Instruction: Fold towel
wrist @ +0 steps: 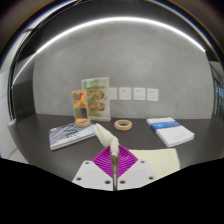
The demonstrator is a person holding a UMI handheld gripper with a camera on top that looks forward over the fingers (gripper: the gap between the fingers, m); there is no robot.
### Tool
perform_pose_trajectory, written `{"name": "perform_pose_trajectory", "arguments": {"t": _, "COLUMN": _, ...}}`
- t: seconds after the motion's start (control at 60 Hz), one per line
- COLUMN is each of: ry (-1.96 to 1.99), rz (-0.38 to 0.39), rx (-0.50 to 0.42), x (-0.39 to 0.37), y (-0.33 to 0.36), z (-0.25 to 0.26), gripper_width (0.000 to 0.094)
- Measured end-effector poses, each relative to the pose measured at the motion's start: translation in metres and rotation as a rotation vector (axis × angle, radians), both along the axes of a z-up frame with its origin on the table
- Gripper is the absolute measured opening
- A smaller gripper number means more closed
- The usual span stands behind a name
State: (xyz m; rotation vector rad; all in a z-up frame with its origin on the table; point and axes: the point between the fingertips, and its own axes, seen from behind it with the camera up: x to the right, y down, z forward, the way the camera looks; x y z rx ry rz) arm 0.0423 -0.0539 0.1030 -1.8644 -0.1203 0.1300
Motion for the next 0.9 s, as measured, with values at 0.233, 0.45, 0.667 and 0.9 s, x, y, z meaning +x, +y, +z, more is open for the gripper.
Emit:
{"name": "perform_pose_trajectory", "arguments": {"t": 0.233, "ry": 0.026, "rz": -0.301, "rx": -0.117, "x": 0.157, "y": -0.003, "z": -0.051, "gripper_width": 0.0034}}
{"name": "perform_pose_trajectory", "arguments": {"t": 0.45, "ry": 0.034, "rz": -0.355, "rx": -0.19, "x": 0.186, "y": -0.014, "z": -0.08, "gripper_width": 0.0079}}
{"name": "perform_pose_trajectory", "arguments": {"t": 0.667, "ry": -0.073, "rz": -0.403, "rx": -0.132, "x": 0.171, "y": -0.071, "z": -0.03, "gripper_width": 0.0843}}
{"name": "perform_pose_trajectory", "arguments": {"t": 0.9, "ry": -0.063, "rz": -0.264, "rx": -0.089, "x": 0.032, "y": -0.177, "z": -0.003, "gripper_width": 0.0829}}
